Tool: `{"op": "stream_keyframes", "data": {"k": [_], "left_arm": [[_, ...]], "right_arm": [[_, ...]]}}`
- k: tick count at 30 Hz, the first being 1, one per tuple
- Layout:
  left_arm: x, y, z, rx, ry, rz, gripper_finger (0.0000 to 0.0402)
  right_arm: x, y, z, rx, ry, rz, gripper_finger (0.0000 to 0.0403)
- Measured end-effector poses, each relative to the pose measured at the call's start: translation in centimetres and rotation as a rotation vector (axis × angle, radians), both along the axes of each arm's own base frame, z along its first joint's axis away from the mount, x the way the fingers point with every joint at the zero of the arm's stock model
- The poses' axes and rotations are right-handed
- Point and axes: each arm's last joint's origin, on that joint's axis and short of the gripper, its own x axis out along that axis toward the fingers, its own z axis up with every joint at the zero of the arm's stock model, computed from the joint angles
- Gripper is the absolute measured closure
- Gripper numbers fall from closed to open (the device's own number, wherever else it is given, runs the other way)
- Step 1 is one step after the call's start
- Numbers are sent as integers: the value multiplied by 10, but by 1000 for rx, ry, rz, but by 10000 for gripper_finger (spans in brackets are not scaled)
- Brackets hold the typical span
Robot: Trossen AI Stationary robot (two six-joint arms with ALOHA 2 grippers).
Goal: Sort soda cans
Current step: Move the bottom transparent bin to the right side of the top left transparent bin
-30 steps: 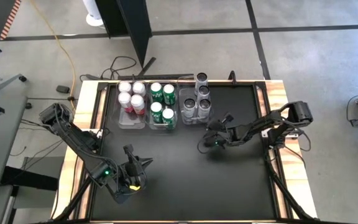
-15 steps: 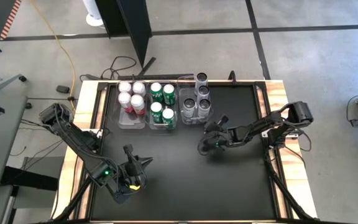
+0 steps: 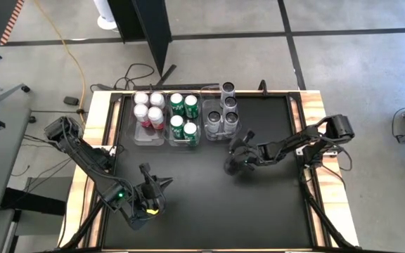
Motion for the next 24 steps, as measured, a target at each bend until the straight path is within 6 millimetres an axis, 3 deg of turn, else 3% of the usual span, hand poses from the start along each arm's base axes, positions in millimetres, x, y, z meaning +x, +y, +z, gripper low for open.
{"op": "stream_keyframes", "data": {"k": [11,16,24], "left_arm": [[0,0,0,1,-1,1,379],[0,1,1,24,-23,20,379],[-1,0,1,25,-23,18,379]], "right_arm": [[10,7,10,22,-113,102,403],[34,19,16,-11,-143,181,403],[81,29,4,-71,-62,216,403]]}}
